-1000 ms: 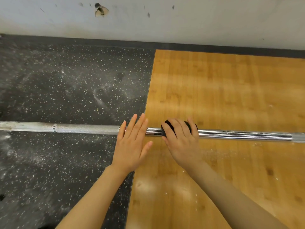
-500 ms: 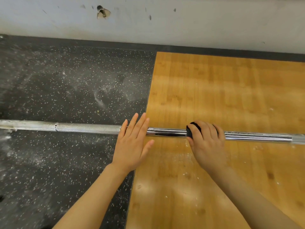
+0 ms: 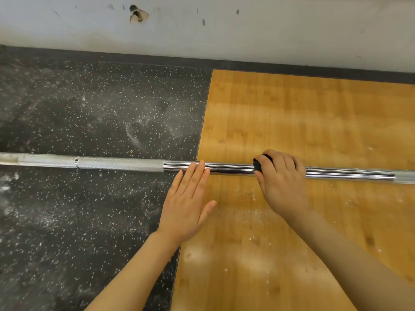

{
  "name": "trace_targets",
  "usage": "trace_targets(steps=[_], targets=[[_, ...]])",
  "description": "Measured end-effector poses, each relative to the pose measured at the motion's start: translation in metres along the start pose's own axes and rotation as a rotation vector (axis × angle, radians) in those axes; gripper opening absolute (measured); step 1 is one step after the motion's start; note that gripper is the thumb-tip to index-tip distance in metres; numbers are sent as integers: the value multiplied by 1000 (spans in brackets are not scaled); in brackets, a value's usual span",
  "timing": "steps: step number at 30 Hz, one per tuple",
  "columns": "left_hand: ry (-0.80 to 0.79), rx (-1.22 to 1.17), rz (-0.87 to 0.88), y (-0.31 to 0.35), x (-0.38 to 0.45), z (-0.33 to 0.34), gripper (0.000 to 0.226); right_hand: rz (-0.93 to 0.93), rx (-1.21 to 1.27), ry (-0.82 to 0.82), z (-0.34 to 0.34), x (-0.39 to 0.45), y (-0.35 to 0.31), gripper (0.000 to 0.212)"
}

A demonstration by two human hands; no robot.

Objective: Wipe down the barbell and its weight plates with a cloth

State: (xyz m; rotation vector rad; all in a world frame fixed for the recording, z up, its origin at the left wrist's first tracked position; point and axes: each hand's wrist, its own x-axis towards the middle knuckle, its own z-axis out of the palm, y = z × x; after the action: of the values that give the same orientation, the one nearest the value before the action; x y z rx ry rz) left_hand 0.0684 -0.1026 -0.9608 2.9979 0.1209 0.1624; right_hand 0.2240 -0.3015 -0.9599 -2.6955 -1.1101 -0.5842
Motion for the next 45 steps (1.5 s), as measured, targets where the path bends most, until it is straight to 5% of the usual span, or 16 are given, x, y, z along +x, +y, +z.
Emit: trace_targets(steps=[6, 15, 26, 35, 45], targets=[[0, 22, -2, -8, 23, 0, 66, -13, 80, -14, 0, 21, 8, 38], [32, 44, -31, -21, 63, 2, 73, 17, 172, 172, 13, 41, -22, 33], [38, -12, -54, -33, 104, -3, 79, 55, 75, 18, 49, 90, -41, 39], [36, -35, -62, -37, 121, -2, 79, 215, 37, -14, 37, 78, 37, 40], [49, -72, -62, -39, 125, -5, 80, 84, 121, 10, 54, 108, -37, 38]])
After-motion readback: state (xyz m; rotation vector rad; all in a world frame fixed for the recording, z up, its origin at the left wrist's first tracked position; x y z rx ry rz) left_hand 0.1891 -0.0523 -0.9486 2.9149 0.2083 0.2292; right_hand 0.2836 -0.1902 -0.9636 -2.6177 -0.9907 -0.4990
